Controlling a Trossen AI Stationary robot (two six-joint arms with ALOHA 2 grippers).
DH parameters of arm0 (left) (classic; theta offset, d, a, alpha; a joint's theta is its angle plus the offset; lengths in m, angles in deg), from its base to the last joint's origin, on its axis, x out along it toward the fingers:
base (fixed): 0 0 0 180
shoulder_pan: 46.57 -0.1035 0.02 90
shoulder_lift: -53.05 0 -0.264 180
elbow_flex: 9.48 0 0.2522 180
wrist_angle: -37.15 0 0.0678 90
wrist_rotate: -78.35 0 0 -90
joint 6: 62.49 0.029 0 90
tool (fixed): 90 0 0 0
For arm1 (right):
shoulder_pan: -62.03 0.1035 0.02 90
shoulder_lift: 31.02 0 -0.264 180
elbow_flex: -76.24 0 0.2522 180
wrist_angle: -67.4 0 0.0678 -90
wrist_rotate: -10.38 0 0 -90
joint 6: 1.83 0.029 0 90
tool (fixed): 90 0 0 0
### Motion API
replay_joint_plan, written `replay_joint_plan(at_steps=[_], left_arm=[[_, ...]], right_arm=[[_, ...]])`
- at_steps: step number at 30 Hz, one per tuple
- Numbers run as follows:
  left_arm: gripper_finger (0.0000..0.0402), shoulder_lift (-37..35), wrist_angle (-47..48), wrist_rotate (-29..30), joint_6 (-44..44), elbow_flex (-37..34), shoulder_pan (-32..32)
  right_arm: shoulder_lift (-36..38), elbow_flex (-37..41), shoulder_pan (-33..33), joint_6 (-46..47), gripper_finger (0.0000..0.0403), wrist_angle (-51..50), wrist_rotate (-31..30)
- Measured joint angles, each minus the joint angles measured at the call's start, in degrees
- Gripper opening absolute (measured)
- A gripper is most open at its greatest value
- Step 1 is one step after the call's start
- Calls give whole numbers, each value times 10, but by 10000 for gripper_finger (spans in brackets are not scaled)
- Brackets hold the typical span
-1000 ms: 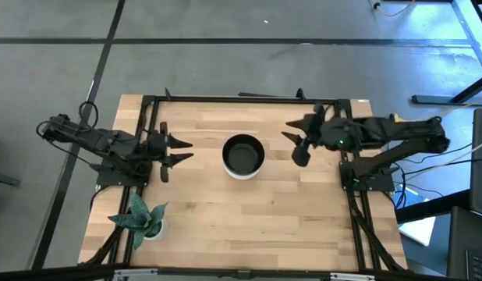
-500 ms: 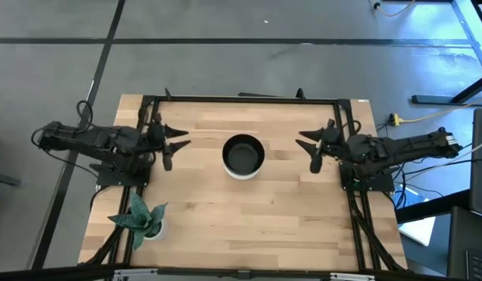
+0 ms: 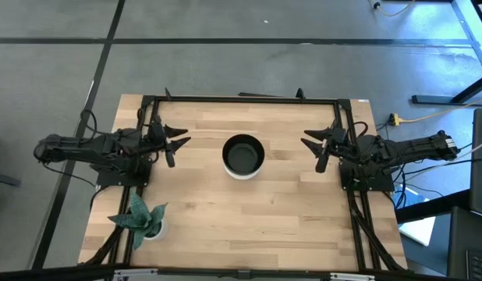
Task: Nest bowls inside each other
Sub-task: Return to Home Position
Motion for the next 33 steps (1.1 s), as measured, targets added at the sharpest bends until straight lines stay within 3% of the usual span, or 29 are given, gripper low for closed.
replay_joint_plan(at_steps=[8,19,33], left_arm=[[124,-33,-13,6,1,-43,-18],[124,-33,-13,8,4,-43,-20],[124,-33,-13,8,4,-43,-20]], right_arm=[[-2,0,0,13,156,-37,-3],[-2,0,0,30,156,-68,-99],[-2,0,0,29,156,-69,-100]])
